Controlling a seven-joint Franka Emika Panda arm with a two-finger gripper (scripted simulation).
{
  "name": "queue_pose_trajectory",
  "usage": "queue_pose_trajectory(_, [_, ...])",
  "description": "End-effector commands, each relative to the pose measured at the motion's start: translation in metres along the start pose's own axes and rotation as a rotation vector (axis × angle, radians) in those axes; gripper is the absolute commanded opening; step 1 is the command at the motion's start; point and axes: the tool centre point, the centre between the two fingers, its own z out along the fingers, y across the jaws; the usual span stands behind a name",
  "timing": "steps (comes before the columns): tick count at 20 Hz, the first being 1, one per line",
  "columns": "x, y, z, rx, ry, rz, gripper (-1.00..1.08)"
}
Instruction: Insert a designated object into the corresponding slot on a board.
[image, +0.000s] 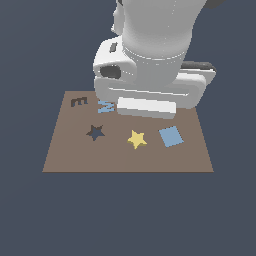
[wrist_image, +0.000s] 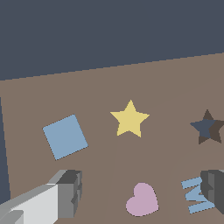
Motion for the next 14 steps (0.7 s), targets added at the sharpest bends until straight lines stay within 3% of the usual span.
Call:
queue_pose_trajectory(1, [0.004,0.0,0.013,-0.003,-0.002,0.05,1.0])
queue_pose_trajectory(14, [0.03,0.003,0.082,-0.015,-0.012,0.325,1.0])
